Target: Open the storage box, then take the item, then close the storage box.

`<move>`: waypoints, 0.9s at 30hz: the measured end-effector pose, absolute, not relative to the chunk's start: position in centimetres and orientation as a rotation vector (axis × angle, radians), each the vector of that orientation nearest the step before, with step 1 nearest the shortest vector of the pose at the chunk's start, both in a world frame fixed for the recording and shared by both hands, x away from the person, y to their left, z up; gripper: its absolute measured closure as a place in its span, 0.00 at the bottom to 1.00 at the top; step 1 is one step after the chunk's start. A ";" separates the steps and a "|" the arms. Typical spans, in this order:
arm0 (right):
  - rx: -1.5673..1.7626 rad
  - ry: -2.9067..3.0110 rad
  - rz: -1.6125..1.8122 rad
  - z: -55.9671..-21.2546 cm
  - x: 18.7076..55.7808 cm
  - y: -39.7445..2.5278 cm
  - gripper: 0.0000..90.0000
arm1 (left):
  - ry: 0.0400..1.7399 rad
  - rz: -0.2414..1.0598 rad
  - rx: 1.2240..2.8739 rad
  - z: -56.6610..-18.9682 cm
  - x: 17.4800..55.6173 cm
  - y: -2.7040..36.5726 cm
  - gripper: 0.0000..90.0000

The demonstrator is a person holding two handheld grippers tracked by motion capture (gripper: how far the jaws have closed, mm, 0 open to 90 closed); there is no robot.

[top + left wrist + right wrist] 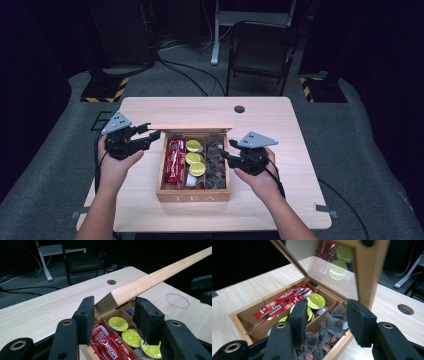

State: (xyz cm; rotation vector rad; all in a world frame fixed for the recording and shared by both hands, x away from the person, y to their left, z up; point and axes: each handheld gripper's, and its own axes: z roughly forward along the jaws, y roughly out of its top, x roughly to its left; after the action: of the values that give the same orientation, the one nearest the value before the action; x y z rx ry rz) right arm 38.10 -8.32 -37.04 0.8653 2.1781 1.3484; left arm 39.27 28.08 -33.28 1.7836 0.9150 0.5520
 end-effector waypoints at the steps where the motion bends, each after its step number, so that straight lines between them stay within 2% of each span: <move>1: 0.865 2.178 1.348 -37.0 38.1 -8.3 0.57 | 0.915 0.552 1.784 -33.3 39.3 28.1 0.57; 10: 0.790 2.221 1.331 -38.8 37.8 -6.4 0.56 | 0.916 0.547 1.782 -33.4 39.2 28.1 0.57; 27: 0.831 2.263 1.346 -41.5 38.9 -6.3 0.52 | 0.919 0.548 1.788 -33.7 38.7 28.1 0.57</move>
State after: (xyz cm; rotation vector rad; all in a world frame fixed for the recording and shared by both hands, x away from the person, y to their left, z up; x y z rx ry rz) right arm 38.92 -6.35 -41.55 0.8307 2.2626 1.3460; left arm 38.72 28.05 -33.66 1.7879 0.9185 0.5479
